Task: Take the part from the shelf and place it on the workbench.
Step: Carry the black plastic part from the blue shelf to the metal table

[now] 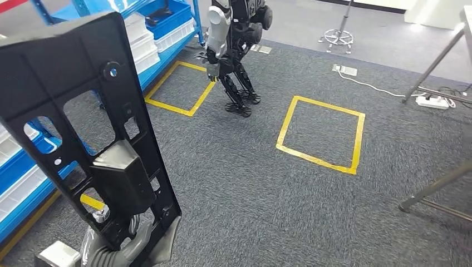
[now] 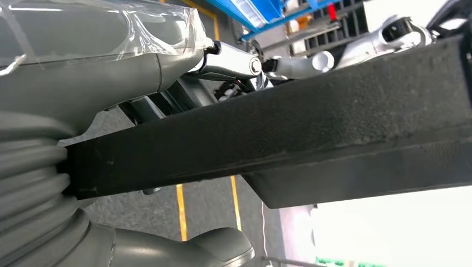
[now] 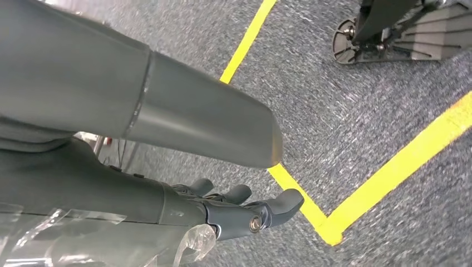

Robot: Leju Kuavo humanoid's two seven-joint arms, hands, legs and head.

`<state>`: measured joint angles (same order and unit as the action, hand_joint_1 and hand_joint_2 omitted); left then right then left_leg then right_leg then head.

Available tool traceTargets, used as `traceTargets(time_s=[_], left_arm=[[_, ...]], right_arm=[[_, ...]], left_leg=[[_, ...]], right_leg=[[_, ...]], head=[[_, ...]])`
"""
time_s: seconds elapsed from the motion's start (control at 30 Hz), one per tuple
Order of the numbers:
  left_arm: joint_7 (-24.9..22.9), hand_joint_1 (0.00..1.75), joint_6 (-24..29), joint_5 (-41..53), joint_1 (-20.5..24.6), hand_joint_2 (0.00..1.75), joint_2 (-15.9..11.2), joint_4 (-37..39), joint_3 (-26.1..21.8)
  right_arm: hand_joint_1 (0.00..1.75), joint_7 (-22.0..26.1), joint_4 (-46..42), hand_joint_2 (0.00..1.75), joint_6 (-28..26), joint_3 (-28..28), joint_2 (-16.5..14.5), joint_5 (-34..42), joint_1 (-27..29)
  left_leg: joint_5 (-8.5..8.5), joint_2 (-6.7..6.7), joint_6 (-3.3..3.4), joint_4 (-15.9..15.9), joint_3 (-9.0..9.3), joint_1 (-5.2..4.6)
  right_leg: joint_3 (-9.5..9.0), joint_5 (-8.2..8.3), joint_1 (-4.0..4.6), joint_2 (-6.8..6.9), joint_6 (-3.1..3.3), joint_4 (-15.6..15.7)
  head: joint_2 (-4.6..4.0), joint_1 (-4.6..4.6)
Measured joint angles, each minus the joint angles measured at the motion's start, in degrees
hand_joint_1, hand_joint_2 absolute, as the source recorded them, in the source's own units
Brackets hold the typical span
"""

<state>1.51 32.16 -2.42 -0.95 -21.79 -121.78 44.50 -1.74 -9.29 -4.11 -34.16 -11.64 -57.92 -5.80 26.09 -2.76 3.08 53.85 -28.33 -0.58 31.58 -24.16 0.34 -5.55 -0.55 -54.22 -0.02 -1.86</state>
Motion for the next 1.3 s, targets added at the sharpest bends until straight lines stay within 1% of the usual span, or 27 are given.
traceTargets(time_s=[0.07,0.13,0.2,0.23,0.27,0.3,0.33,0.37,0.43,0.47,0.5,0.57,0.63,0.67,0.7,0.77,0.8,0.83,0.87,0.9,0.97,1.03,1.1,1.13,1.17,1.23,1.3], left_arm=[[-0.8,1.75,-0.3,0.3,1.2,1.75,0.0,-0.1,0.2],[-1.5,1.75,-0.4,0.7,2.4,1.75,0.0,-0.1,0.3],[-2.2,1.75,-0.4,1.1,3.0,1.75,0.1,-0.3,0.5],[-2.5,1.75,-0.4,1.2,3.2,1.75,0.1,-0.4,0.6],[-2.6,1.75,-0.4,1.3,3.3,1.75,0.1,-0.5,0.7],[-2.7,1.75,-0.4,1.4,3.6,1.75,0.1,-0.6,0.9],[-2.7,1.75,-0.4,1.5,3.8,1.75,0.1,-0.6,1.2],[-2.7,1.75,-0.4,1.6,3.9,1.75,0.2,-0.6,1.4],[-2.6,1.75,-0.7,1.6,4.2,1.75,0.3,-0.6,1.7],[-2.5,1.75,-1.0,1.6,4.4,1.75,0.3,-0.6,1.9],[-2.4,1.75,-1.4,1.6,4.7,1.75,0.4,-0.6,2.0],[-1.9,1.75,-2.6,1.6,5.4,1.75,0.8,-0.5,2.3],[-1.2,1.75,-4.2,1.9,6.7,1.75,2.0,0.3,2.8],[-0.7,1.75,-5.3,2.1,7.7,1.75,2.9,1.2,3.1],[-0.1,1.75,-6.3,2.3,8.5,1.75,3.9,2.2,3.3],[1.1,1.75,-7.9,2.4,9.4,1.75,5.6,4.1,3.8],[1.4,1.75,-8.5,2.4,9.5,1.75,6.2,4.7,4.0],[1.8,1.75,-9.0,2.4,9.6,1.75,6.7,5.3,4.2],[2.1,1.75,-9.6,2.4,9.7,1.75,7.2,6.0,4.4],[2.4,1.75,-10.2,2.4,9.9,1.75,7.8,6.6,4.5],[3.1,1.75,-11.1,2.4,10.1,1.75,8.7,7.3,4.7],[3.4,1.75,-11.6,2.5,10.2,1.75,9.3,7.7,4.9],[3.5,1.75,-11.8,2.5,10.3,1.75,9.7,8.0,5.0],[3.4,1.75,-11.9,2.4,10.5,1.75,10.0,8.2,5.1],[3.4,1.75,-12.1,2.4,10.6,1.75,10.2,8.3,5.1],[3.1,1.75,-12.4,2.2,10.6,1.75,10.5,8.5,5.1],[2.8,1.75,-12.6,1.9,10.6,1.75,10.7,8.9,5.1]], right_arm=[[0.0,0.1,0.0,0.0,0.3,0.0,0.1,0.0,0.1],[0.0,0.4,0.0,0.0,0.3,0.0,0.2,0.1,0.1],[0.0,0.8,0.0,0.0,0.2,0.0,0.3,0.0,0.0],[0.0,0.8,0.0,0.0,0.1,0.0,0.3,-0.1,0.0],[0.0,0.6,0.0,0.0,0.1,0.0,0.3,-0.3,0.0],[0.0,0.4,0.0,0.0,0.1,0.0,0.4,-0.4,0.0],[0.0,0.2,0.0,0.0,0.1,0.0,0.5,-0.4,0.0],[0.0,-0.1,0.0,0.0,0.0,0.0,0.6,-0.4,0.0],[0.0,-0.1,0.0,0.0,-0.1,0.0,0.6,-0.2,0.0],[0.0,0.0,0.0,0.0,-0.2,0.0,0.5,0.0,-0.1],[0.0,0.3,0.0,0.0,-0.4,0.0,0.5,0.3,-0.2],[0.0,1.0,0.0,0.0,-0.5,0.0,0.7,1.0,-0.3],[0.0,1.5,0.0,0.0,-0.1,0.0,1.2,1.6,-0.3],[0.0,1.5,0.0,0.0,0.3,0.0,1.6,1.9,-0.3],[0.0,1.3,0.0,0.0,0.6,-0.1,1.9,2.2,-0.4],[0.0,1.0,0.0,0.0,0.9,-0.2,2.4,2.7,-0.4],[0.0,0.9,0.0,0.0,1.0,-0.3,2.6,2.8,-0.4],[0.0,1.0,0.0,0.0,1.0,-0.4,2.8,2.8,-0.4],[0.0,1.2,0.0,0.0,0.9,-0.6,3.0,2.7,-0.3],[0.0,1.6,0.0,0.0,0.8,-0.7,3.2,2.7,-0.3],[0.0,2.7,0.0,0.0,0.4,-0.8,3.5,2.5,-0.3],[0.0,3.6,0.0,0.0,-0.1,-0.9,3.6,2.3,-0.3],[0.0,4.0,0.0,0.0,-0.3,-0.9,3.8,2.3,-0.1],[0.0,4.2,0.0,0.0,-0.4,-0.9,3.9,2.3,0.0],[0.0,4.3,0.0,0.0,-0.4,-1.0,3.9,2.3,0.0],[0.0,4.5,0.0,0.0,-0.5,-1.0,4.0,2.3,-0.1],[0.0,4.3,0.0,0.0,-0.5,-1.0,4.0,2.1,-0.2]], left_leg=[[-0.36,0.78,-0.13,-0.5,0.02,0.1],[-0.83,1.79,0.07,-1.0,0.18,0.45],[-1.07,2.98,0.29,-1.3,0.25,0.77],[-1.07,3.64,0.34,-1.3,0.21,0.9],[-1.04,4.28,0.29,-1.2,0.2,1.05],[-0.97,4.88,0.13,-1.2,0.22,1.29],[-0.86,5.43,-0.17,-1.2,0.31,1.64],[-0.67,5.94,-0.64,-1.1,0.47,2.06],[0.04,6.82,-2.02,-0.5,0.67,2.6],[0.45,7.2,-2.7,-0.2,0.66,2.65],[0.73,7.53,-3.25,0.1,0.66,2.6],[0.84,8.21,-3.76,-0.1,0.84,2.8],[1.67,7.91,-3.85,0.4,0.76,3.26],[3.1,7.07,-3.71,2.4,-0.09,3.31],[5.12,5.99,-3.44,5.8,-1.6,3.2],[9.01,4.36,-2.58,14.9,-5.82,2.62],[9.71,4.03,-2.1,18.0,-7.41,2.28],[9.27,3.76,-1.56,18.9,-8.07,1.89],[7.73,3.45,-0.91,17.3,-7.69,1.43],[5.42,2.85,-0.14,13.8,-6.42,0.9],[1.52,0.61,1.36,6.1,-3.68,-0.03],[0.39,-0.76,2.08,2.8,-2.71,-0.45],[0.11,-0.15,1.97,2.1,-2.49,-0.27],[-0.2,0.25,1.82,1.6,-2.23,-0.11],[-0.51,0.76,1.72,1.1,-1.99,0.06],[-0.8,2.01,1.67,0.5,-1.68,0.04],[-0.76,3.48,1.76,0.6,-1.7,-0.12]], right_leg=[[0.41,0.22,0.02,-0.7,-0.31,-0.1],[1.35,-0.99,0.11,0.84,-0.85,-1.9],[4.21,-4.58,-0.1,3.54,-1.72,-8.1],[6.17,-6.47,-0.46,4.24,-2.23,-12.2],[7.83,-7.64,-0.93,4.6,-2.73,-15.6],[8.62,-7.74,-1.5,4.84,-3.25,-17.2],[8.27,-6.81,-2.07,5.09,-3.81,-16.5],[6.79,-5.08,-2.64,5.54,-4.41,-13.6],[2.83,-1.81,-3.55,7.58,-5.71,-5.9],[1.72,-1.06,-3.73,8.25,-5.67,-3.5],[1.4,-0.91,-3.7,8.62,-5.28,-2.4],[2.02,-1.09,-3.3,7.56,-3.65,-2.5],[2.32,-0.99,-2.97,6.38,-2.67,-2.6],[2.4,-0.88,-2.84,5.84,-2.29,-2.6],[2.48,-0.78,-2.66,5.35,-1.91,-2.5],[2.65,-0.62,-2.09,4.11,-1.31,-2.5],[2.68,-0.57,-1.75,3.3,-1.07,-2.5],[2.66,-0.54,-1.43,2.4,-0.94,-2.5],[2.6,-0.52,-1.17,1.51,-0.87,-2.5],[2.5,-0.5,-0.98,0.67,-0.83,-2.5],[2.52,-0.41,-0.73,-0.57,-0.9,-2.5],[2.8,-0.2,-0.71,-1.47,-1.21,-2.4],[2.94,0.02,-0.73,-2.21,-1.69,-2.1],[3.07,-0.21,-0.61,-1.61,-1.91,-2.4],[3.57,-1.05,-0.47,-0.33,-2.13,-3.6],[6.22,-4.46,-0.35,3.09,-2.61,-9.5],[9.51,-7.5,-0.51,4.62,-3.06,-16.6]], head=[[0.01,0.0],[0.01,-0.09],[0.0,-0.23],[0.0,-0.27],[0.01,-0.28],[0.01,-0.28],[0.01,-0.28],[0.01,-0.28],[0.0,-0.33],[0.01,-0.26],[0.01,-0.15],[0.01,0.11],[0.01,0.29],[0.01,0.4],[0.01,0.51],[0.0,0.61],[0.0,0.63],[0.0,0.64],[0.0,0.65],[0.0,0.66],[0.0,0.66],[0.0,0.68],[0.0,0.69],[0.0,0.63],[0.0,0.55],[0.0,0.34],[0.0,0.26]])
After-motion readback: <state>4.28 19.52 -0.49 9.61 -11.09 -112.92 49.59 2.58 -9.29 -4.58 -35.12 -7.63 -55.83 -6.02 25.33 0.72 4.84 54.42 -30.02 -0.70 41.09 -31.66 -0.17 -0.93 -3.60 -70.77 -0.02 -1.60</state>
